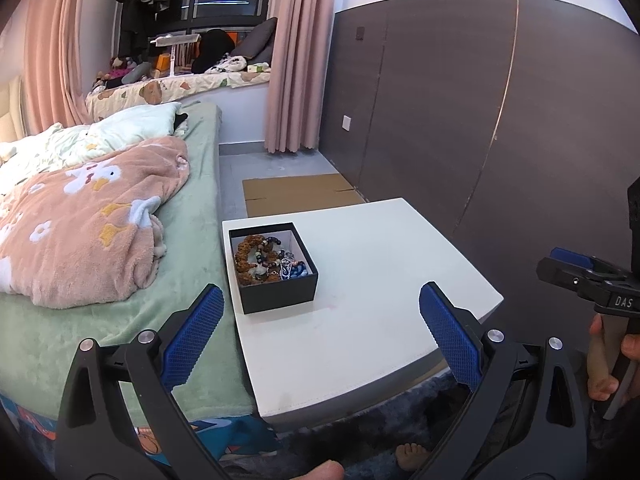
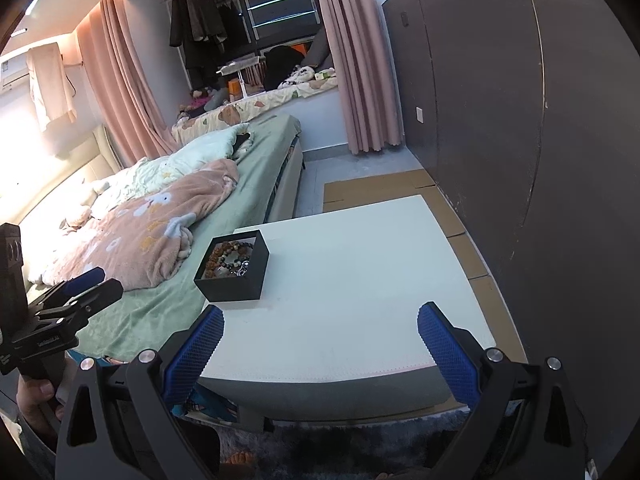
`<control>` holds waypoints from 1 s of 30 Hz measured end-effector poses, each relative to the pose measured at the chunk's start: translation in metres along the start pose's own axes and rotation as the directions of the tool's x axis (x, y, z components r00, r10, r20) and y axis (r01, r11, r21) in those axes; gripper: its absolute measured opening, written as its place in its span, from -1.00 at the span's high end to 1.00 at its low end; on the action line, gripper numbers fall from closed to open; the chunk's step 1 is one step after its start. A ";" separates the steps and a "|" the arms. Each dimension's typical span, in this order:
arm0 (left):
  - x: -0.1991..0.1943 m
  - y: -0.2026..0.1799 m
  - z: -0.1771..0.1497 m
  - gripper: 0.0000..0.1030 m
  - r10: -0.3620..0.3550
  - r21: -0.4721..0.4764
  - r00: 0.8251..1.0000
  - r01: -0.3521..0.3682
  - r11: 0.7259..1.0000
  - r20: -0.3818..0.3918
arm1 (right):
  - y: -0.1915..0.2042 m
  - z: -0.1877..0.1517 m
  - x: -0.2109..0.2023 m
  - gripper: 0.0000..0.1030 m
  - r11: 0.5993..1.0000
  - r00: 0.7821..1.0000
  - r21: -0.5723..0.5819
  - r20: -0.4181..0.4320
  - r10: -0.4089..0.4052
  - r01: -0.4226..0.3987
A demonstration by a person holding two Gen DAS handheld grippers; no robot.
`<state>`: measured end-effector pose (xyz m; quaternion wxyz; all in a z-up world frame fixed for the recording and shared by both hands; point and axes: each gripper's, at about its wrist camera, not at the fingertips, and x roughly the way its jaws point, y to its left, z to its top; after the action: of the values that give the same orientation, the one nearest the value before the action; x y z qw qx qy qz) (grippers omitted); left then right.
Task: Organize jewelry
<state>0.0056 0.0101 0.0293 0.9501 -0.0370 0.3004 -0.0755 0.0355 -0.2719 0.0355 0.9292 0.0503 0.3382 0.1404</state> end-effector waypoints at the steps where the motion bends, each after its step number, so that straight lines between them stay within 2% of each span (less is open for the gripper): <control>1: 0.000 0.000 0.000 -0.90 0.000 0.002 1.000 0.000 1.000 -0.001 | 0.000 0.000 0.000 -0.85 1.000 1.000 -0.001 0.001 -0.003 0.003; 5: 0.002 0.000 0.000 -0.90 0.022 0.009 1.000 -0.022 1.000 -0.011 | 0.003 0.000 0.001 -0.85 1.000 1.000 -0.010 0.000 -0.012 0.012; 13: 0.006 0.004 0.000 -0.90 0.016 0.003 0.999 -0.016 1.000 -0.038 | 0.008 0.000 0.004 -0.85 0.999 1.000 -0.023 -0.005 -0.028 0.028; 30: 0.002 -0.001 -0.002 -0.90 0.030 0.004 0.999 -0.030 1.000 -0.015 | -0.001 -0.001 -0.003 -0.85 1.000 1.000 0.005 0.015 -0.027 0.027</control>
<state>0.0060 0.0087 0.0272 0.9489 -0.0303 0.3080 -0.0619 0.0325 -0.2741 0.0363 0.9333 0.0488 0.3324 0.1268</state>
